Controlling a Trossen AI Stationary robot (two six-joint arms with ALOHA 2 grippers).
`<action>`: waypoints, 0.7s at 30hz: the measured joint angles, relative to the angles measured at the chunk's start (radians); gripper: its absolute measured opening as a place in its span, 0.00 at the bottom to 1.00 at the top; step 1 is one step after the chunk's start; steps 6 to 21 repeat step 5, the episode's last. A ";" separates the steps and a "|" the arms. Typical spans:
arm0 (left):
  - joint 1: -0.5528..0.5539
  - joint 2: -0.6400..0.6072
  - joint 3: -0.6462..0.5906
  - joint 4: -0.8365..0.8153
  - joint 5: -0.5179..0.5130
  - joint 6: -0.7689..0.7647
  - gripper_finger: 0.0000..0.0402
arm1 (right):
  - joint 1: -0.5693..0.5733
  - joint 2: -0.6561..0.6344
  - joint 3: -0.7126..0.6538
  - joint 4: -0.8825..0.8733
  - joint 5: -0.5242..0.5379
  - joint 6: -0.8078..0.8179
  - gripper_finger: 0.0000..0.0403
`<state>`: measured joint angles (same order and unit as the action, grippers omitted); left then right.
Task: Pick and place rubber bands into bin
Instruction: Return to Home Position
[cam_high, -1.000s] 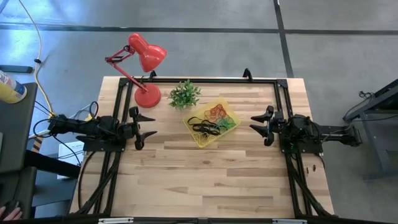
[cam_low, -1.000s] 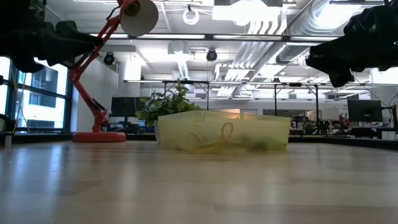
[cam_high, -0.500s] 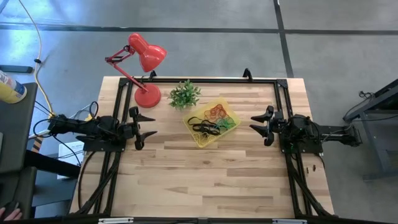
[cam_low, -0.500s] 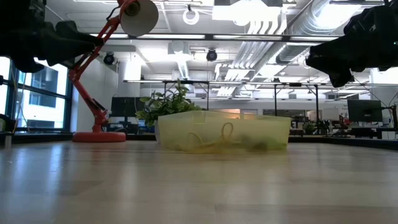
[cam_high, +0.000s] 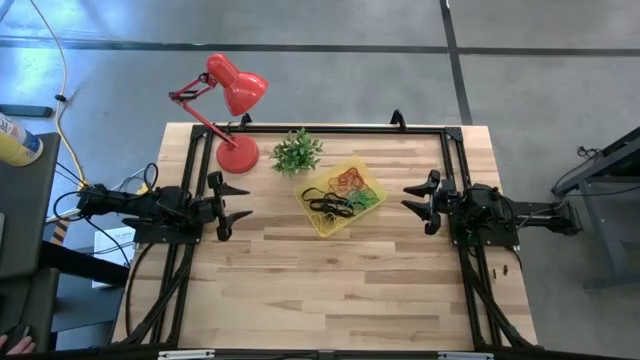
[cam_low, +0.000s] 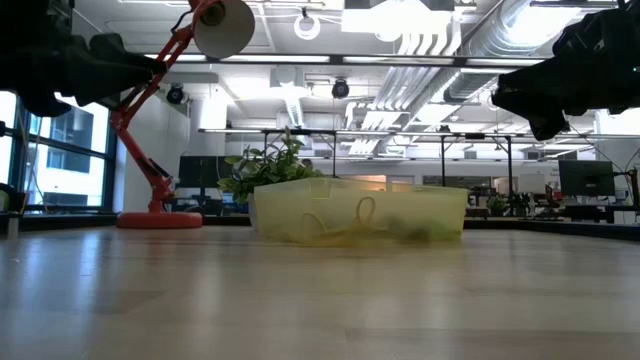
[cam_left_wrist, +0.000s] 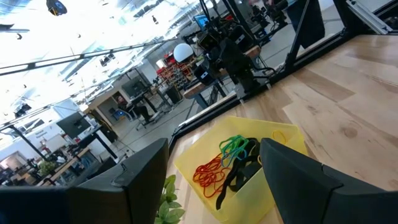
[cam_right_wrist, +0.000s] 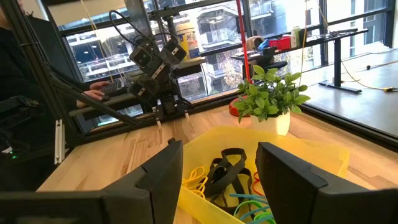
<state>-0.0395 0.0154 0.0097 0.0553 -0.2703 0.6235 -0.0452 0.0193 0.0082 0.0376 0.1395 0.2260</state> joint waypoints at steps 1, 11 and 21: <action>0.000 0.000 0.000 0.000 0.000 0.000 0.61 | 0.000 0.000 0.000 0.000 0.000 0.000 0.48; 0.000 0.000 0.000 0.000 0.000 0.000 0.61 | 0.000 0.000 0.000 0.000 0.000 0.000 0.48; 0.000 0.000 0.000 0.000 0.000 0.000 0.61 | 0.000 0.000 0.000 0.000 0.000 0.000 0.48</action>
